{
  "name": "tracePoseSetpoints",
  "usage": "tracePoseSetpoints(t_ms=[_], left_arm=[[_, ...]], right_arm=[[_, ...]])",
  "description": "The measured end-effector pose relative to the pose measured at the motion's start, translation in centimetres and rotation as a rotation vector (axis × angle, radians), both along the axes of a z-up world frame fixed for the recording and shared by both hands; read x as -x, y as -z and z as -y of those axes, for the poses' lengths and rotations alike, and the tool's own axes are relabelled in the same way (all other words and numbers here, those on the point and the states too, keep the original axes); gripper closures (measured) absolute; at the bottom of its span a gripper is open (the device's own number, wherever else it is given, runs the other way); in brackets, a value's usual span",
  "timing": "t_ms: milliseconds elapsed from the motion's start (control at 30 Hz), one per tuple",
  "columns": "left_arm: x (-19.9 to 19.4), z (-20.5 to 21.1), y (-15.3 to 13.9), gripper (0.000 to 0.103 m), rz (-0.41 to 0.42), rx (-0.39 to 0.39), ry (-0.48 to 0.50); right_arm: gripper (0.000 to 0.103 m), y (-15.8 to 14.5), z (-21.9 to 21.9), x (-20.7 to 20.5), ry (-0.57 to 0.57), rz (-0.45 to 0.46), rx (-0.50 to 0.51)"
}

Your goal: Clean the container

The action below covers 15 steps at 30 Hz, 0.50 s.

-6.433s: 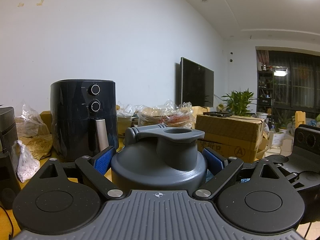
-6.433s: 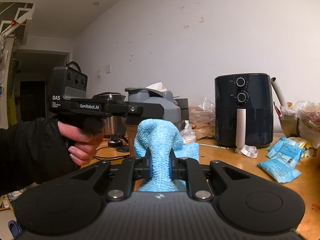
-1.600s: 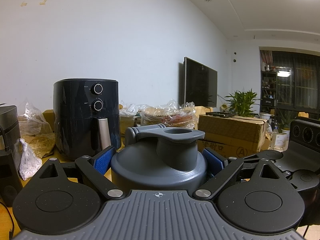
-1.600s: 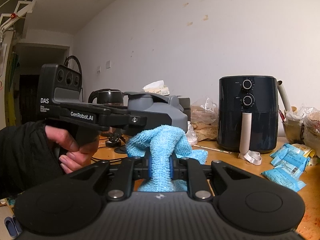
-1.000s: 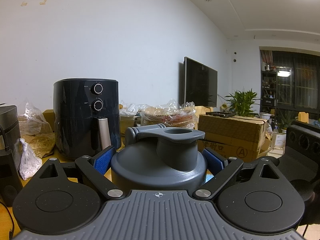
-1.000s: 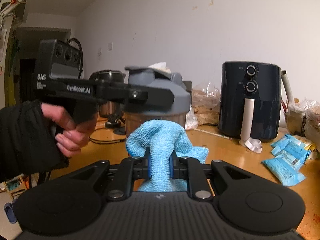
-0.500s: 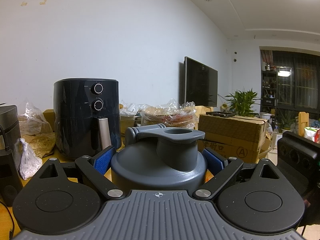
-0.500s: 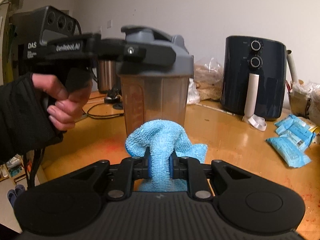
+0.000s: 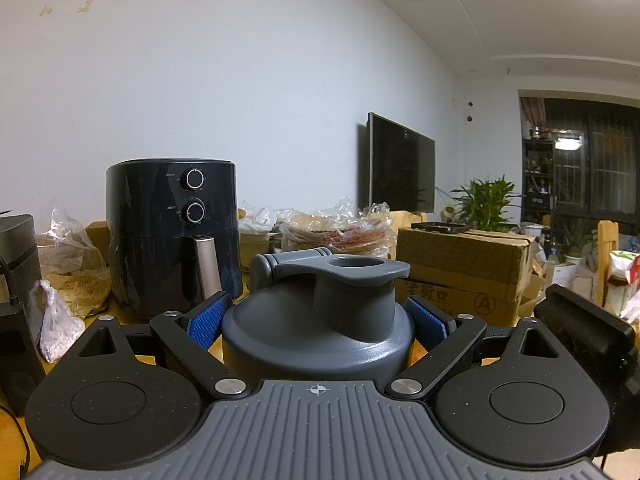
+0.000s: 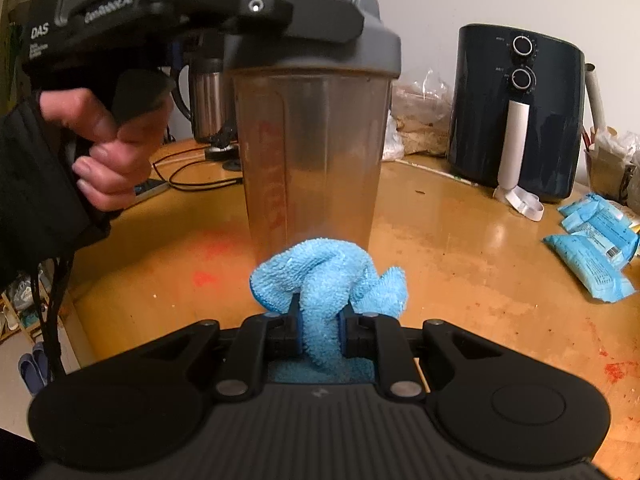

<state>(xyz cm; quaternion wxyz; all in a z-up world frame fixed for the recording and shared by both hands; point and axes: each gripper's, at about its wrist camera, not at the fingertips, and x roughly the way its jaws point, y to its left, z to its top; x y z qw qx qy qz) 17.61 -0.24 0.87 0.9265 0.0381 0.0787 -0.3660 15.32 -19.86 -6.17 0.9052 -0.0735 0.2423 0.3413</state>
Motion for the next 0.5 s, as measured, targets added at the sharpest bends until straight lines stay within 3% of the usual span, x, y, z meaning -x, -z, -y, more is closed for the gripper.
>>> tracePoseSetpoints(t_ms=[500], left_arm=[[-0.14,-0.1,0.09,0.009,-0.002,0.003,0.0]], right_arm=[[0.092,0.03,-0.09,-0.32,0.007,-0.034,-0.004]])
